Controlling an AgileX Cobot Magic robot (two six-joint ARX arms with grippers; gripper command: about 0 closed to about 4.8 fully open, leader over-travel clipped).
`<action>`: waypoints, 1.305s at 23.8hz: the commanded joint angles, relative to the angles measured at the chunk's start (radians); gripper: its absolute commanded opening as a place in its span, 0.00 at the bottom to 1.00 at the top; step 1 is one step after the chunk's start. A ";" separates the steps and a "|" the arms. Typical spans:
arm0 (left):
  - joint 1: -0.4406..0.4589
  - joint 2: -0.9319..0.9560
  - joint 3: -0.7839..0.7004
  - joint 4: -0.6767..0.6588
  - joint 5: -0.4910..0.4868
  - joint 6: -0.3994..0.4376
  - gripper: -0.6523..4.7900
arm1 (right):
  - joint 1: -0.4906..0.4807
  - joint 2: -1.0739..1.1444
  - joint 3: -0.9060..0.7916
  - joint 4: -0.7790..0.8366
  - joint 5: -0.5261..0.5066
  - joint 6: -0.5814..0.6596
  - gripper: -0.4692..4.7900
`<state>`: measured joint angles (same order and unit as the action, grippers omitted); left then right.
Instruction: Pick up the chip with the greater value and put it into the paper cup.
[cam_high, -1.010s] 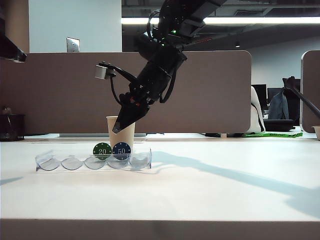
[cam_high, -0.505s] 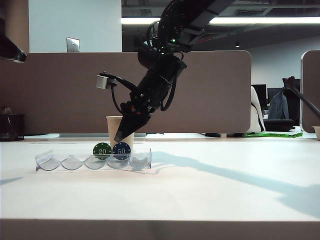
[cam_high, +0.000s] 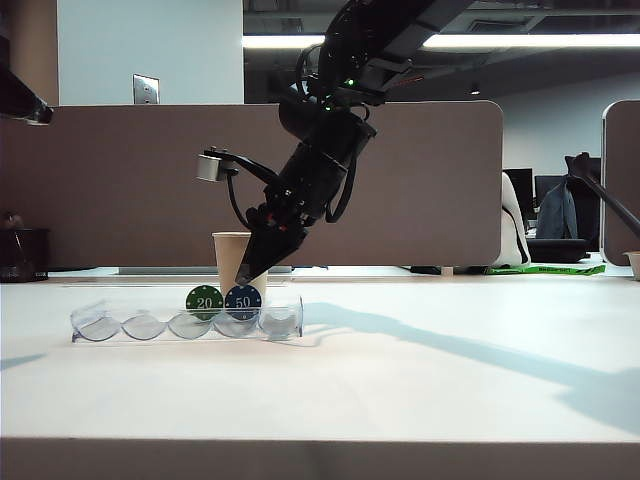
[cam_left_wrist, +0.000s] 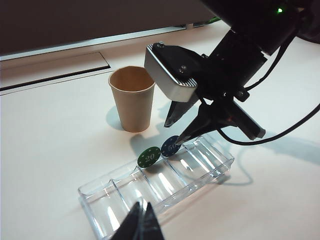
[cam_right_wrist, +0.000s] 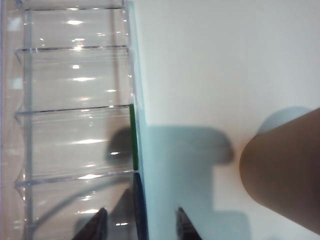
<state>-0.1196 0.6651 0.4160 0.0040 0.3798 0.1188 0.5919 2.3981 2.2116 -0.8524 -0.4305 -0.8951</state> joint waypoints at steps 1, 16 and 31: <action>0.000 0.000 0.005 0.013 0.006 0.002 0.11 | 0.001 0.000 0.002 0.014 -0.005 0.005 0.42; 0.000 0.000 0.005 0.013 0.007 0.002 0.11 | 0.002 0.018 0.002 0.019 0.007 0.005 0.41; 0.000 0.000 0.005 0.013 0.006 0.001 0.11 | 0.002 0.018 0.002 0.019 0.007 0.005 0.20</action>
<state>-0.1196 0.6655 0.4160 0.0040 0.3798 0.1188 0.5926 2.4226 2.2116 -0.8417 -0.4191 -0.8917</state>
